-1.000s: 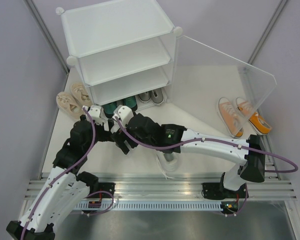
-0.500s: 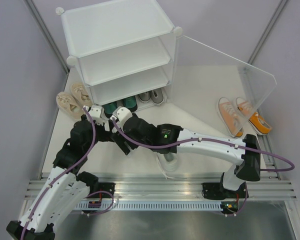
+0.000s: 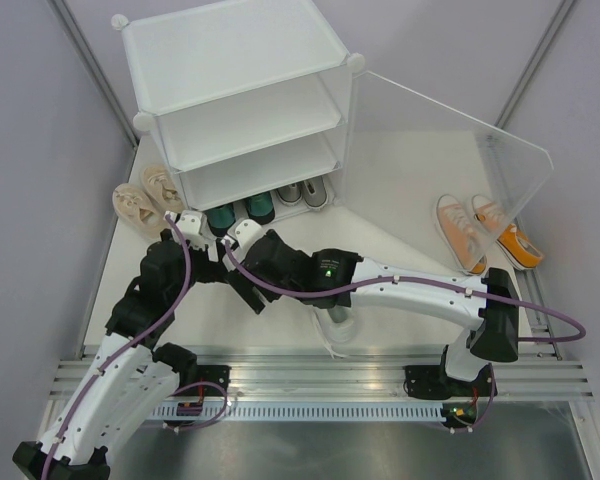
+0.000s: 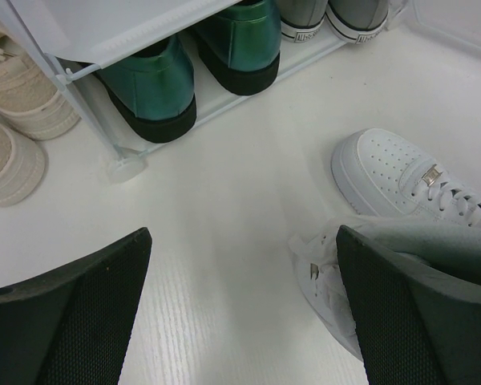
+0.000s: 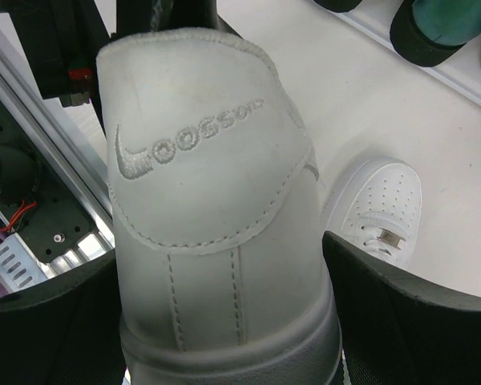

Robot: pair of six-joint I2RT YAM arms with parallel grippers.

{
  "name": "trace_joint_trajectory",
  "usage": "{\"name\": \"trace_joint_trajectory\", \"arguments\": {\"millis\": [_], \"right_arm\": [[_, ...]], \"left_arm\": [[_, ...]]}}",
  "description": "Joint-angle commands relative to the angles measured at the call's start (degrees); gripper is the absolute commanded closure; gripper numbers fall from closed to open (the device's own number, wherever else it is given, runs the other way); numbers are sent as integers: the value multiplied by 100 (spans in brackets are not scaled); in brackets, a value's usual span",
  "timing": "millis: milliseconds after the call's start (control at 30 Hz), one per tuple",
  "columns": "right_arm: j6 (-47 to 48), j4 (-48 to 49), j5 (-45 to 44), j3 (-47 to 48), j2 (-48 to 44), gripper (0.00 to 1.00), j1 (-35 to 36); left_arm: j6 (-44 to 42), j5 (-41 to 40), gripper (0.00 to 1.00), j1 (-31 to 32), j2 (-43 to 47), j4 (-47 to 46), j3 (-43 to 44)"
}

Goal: Place and organize the shoes in the shoe cabinet

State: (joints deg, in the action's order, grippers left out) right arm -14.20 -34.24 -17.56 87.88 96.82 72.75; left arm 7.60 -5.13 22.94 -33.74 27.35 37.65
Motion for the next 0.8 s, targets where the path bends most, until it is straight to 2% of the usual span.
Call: {"name": "trace_joint_trajectory", "arguments": {"millis": [0,333,767], "right_arm": [[57,-619,148,-808,1314,12,-217],[119,-1023,297,-447,734,3,-218],[312,-1313,332,-60,514,8,-226]], "left_arm": [[84,1189,1,211,43,-160,111],[75,1233,0,211,86,-169,111],[75,1251,0,211,69,-169,111]]}}
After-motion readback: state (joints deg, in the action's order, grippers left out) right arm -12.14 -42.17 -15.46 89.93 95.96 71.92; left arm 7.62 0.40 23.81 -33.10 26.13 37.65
